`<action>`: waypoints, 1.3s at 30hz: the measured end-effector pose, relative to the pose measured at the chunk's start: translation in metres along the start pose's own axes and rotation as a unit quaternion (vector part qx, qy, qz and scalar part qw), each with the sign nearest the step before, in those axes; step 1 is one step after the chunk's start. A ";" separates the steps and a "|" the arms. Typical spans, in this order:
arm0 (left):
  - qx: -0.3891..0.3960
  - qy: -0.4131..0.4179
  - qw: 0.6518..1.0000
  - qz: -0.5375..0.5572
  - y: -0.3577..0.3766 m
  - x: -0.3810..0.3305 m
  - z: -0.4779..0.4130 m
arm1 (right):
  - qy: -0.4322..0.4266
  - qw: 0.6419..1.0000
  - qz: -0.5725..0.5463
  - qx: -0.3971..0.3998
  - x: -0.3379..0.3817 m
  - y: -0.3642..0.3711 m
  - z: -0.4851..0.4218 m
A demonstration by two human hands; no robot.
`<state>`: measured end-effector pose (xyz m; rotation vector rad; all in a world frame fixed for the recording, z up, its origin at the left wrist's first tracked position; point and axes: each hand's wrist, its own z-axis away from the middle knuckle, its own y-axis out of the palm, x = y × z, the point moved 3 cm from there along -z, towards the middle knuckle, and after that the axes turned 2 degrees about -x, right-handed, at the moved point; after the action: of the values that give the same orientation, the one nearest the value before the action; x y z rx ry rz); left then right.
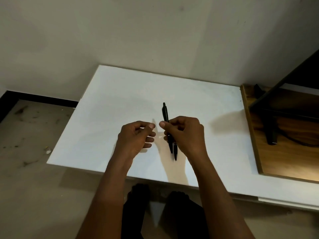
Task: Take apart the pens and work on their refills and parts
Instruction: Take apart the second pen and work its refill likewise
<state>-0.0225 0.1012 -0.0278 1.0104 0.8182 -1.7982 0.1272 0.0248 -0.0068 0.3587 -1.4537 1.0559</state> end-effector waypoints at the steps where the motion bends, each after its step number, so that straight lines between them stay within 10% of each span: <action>1: -0.010 0.008 1.000 -0.003 0.000 0.000 0.000 | 0.005 0.999 0.040 0.007 -0.003 0.006 0.001; 7: -0.013 0.024 0.999 -0.034 0.013 0.003 -0.002 | -0.003 0.972 0.236 -0.014 -0.012 0.027 0.004; 39: -0.137 0.160 0.962 -0.175 0.024 -0.007 0.005 | 0.016 0.966 0.239 -0.094 -0.016 -0.007 0.007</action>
<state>0.0000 0.0904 -0.0222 1.0326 1.4829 -1.7614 0.1313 0.0100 -0.0175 -0.1580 -1.6389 1.2809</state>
